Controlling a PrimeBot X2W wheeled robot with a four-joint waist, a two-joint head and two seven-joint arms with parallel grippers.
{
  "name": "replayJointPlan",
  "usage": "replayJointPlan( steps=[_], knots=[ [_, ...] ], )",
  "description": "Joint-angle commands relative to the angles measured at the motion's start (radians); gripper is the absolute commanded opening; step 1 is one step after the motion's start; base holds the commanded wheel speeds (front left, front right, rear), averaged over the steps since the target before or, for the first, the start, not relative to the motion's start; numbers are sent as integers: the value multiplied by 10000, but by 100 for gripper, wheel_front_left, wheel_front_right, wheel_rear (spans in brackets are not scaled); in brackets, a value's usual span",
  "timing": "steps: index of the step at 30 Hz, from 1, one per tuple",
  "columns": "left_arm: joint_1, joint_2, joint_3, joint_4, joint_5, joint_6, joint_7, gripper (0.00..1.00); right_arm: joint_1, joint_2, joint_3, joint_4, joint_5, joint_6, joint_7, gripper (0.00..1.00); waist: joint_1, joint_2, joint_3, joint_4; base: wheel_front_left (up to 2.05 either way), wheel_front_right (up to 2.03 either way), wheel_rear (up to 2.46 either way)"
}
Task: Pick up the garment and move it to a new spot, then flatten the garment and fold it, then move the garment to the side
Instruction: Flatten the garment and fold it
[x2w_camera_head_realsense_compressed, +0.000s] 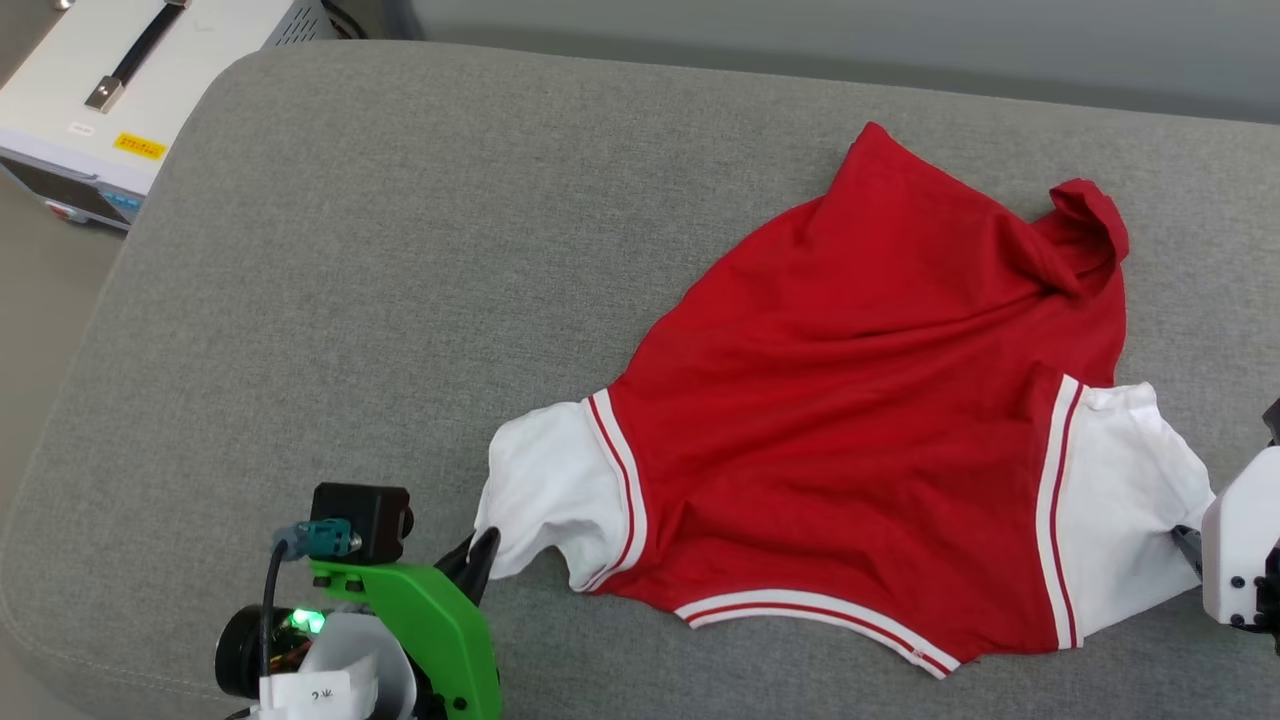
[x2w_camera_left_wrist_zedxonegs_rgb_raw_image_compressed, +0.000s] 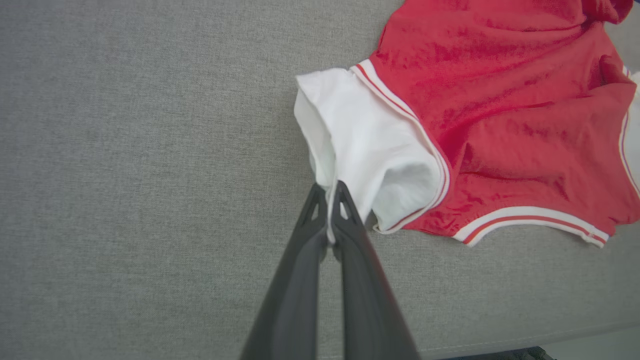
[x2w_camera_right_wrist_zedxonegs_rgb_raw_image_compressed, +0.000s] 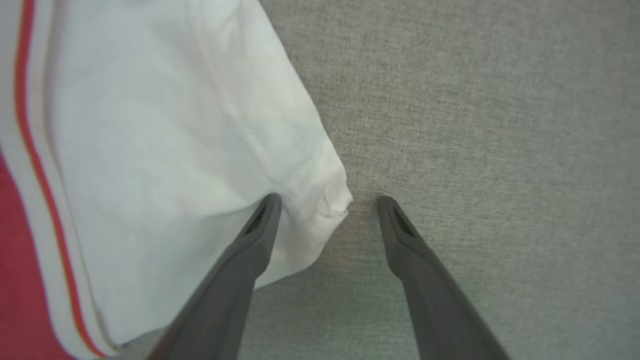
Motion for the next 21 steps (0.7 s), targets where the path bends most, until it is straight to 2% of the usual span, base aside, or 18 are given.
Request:
replayJointPlan(
  steps=[1, 5, 6, 7, 14, 21],
  knots=[
    [-210, -54, -18, 80, -60, -71, 16, 0, -130, -44, 149, 232, 68, -6, -40, 100, 0, 0, 186, 164, 0, 0, 0],
    [-292, -128, -88, 263, -100, -128, -8, 0, -76, -100, 526, 764, 321, -6, -71, 100, 0, 0, 223, 209, 0, 0, 0],
    [-299, -143, -101, 301, -113, -140, -16, 0, -55, -107, 597, 856, 375, -6, -87, 75, 0, 0, 211, 209, 0, 0, 0],
    [-304, -154, -113, 353, -123, -151, -28, 0, -35, -122, 667, 957, 423, -6, -137, 0, 0, 0, 188, 205, 0, 0, 0],
    [-212, -133, -33, 626, -197, -144, -163, 0, 39, -310, 742, 1255, 813, -6, -820, 0, 0, 0, -297, 6, 0, 0, 0],
    [21, 87, 279, 531, -320, -76, -308, 0, 86, -474, 330, 475, 1407, -6, -1337, 0, 0, 0, -1092, -479, 0, 0, 0]
  ],
)
